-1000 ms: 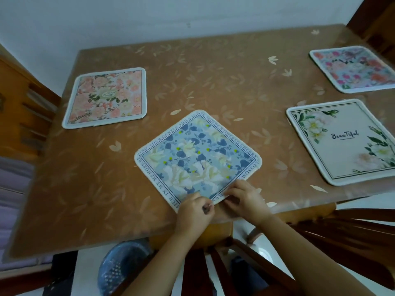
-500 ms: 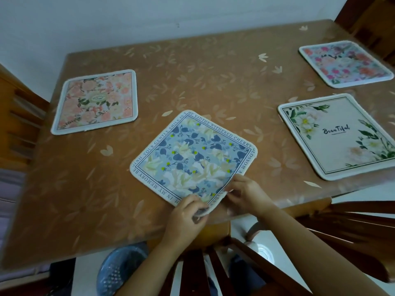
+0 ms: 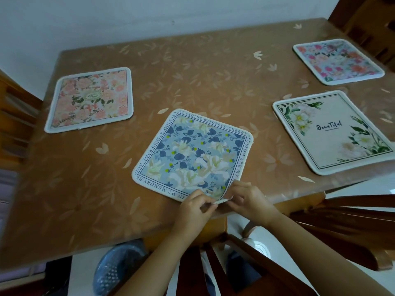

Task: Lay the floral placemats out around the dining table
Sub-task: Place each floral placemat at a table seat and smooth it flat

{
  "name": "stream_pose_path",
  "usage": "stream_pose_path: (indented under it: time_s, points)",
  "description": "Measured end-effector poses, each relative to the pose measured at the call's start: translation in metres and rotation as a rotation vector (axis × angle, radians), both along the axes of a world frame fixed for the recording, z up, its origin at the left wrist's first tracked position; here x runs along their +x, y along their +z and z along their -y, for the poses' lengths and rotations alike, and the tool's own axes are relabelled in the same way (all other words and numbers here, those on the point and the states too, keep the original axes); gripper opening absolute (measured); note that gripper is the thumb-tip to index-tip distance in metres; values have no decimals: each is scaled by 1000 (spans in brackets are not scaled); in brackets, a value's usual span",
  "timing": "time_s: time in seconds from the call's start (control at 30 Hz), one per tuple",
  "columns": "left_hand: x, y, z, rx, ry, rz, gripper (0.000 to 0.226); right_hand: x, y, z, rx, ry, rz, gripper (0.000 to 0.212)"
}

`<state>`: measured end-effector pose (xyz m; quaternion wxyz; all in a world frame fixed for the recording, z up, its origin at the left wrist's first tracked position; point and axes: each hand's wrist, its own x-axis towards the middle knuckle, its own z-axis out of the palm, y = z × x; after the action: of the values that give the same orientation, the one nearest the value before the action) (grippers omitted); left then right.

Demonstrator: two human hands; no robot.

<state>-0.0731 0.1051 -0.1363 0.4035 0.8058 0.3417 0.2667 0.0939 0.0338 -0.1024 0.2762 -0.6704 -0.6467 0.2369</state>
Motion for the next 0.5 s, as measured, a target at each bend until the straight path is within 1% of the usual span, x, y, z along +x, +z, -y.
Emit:
stream_pose_path:
  time_s: [0.07, 0.13, 0.23, 0.3, 0.4, 0.5]
  points:
    - [1, -3, 1, 26, -59, -18, 7, 6, 1, 5, -48, -11, 35, 9]
    - [-1, -6, -1, 91, -96, -38, 10, 14, 0, 10, -60, -83, 40, 9]
    - [-6, -15, -9, 161, -78, -88, 15, 28, -2, 17, -63, -264, 9, 10]
    - [-8, -20, -16, 158, -45, -136, 17, 34, -3, 21, -69, -328, -5, 9]
    - [-10, -21, -23, 157, -49, -171, 21, 39, -2, 20, -69, -346, -16, 8]
    - [-11, -20, -26, 156, -72, -151, 17, 38, -2, 18, -63, -308, 5, 9]
